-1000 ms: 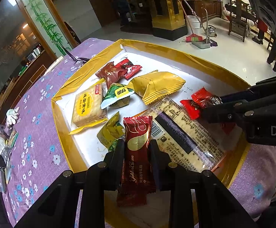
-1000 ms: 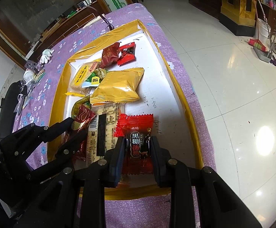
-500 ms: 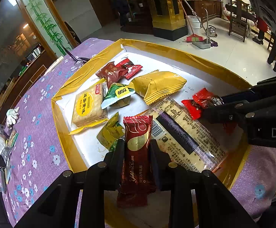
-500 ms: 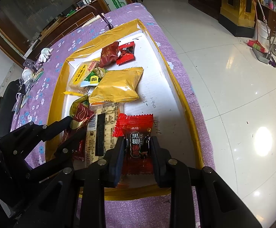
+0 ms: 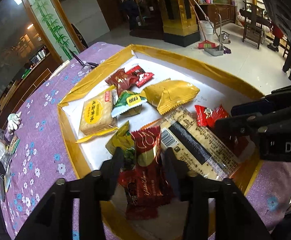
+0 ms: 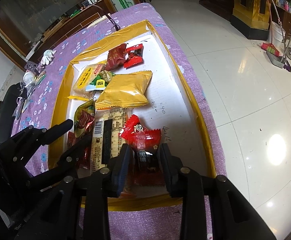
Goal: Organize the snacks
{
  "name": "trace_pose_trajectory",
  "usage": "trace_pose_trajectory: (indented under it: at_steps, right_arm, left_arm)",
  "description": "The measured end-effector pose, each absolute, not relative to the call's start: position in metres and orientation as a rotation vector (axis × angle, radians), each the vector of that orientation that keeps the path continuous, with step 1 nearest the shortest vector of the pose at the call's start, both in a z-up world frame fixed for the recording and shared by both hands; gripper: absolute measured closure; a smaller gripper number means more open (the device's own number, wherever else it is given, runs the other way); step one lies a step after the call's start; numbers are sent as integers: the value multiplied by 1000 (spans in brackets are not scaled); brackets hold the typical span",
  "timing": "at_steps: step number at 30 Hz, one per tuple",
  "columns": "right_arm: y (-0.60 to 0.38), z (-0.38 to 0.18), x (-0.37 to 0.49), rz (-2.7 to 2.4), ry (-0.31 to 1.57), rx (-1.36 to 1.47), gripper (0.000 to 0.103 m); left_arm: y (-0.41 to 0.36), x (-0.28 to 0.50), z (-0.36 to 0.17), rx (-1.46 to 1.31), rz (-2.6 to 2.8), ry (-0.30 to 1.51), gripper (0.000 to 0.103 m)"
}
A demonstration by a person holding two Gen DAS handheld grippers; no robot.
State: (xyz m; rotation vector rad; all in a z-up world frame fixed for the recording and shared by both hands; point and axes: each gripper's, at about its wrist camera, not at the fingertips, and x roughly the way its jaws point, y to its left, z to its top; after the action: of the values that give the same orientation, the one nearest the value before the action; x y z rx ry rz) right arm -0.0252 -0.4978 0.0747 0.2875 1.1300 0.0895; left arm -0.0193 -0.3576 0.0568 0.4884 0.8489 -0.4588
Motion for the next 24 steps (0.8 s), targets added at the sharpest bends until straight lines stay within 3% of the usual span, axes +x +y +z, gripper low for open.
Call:
trace_pose_trajectory:
  at_steps: [3, 7, 11, 15, 24]
  right_arm:
    - [-499, 81, -27, 77, 1104, 281, 57]
    - [-502, 93, -31, 79, 1049, 285, 53]
    - [-500, 106, -36, 65, 996, 250, 39]
    - [-497, 116, -40, 30, 960, 200, 33]
    - [-487, 128, -49, 5, 917, 118, 31]
  left_arm:
    - [-356, -21, 63, 478, -468, 822, 37]
    - [-350, -21, 73, 437, -481, 806, 26]
    - [-340, -24, 91, 391, -483, 753, 10]
    - [-326, -22, 107, 329, -478, 723, 2]
    - [-304, -8, 117, 325, -333, 729, 1]
